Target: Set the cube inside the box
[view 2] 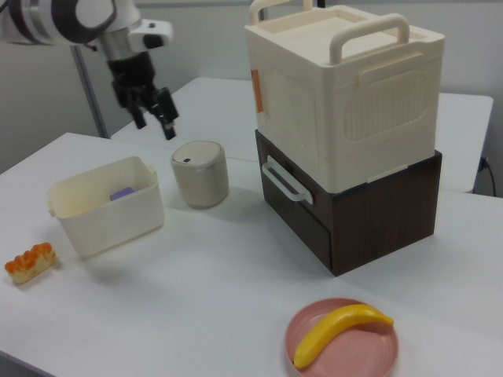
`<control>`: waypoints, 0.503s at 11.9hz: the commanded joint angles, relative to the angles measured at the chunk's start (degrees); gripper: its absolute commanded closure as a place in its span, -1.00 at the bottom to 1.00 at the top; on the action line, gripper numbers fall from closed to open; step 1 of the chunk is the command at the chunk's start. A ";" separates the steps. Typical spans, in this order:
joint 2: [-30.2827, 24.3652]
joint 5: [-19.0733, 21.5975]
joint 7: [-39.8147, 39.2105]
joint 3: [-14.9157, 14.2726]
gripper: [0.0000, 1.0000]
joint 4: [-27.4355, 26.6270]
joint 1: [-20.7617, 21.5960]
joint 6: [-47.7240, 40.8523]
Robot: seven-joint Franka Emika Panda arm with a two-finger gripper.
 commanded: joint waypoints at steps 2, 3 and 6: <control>-1.14 1.56 0.91 -1.23 -1.00 -0.56 -1.77 -1.35; -1.05 2.52 0.47 -1.76 -1.00 -0.74 -1.77 -1.08; -0.96 4.81 -0.41 -1.85 -1.00 -1.44 -0.11 -0.91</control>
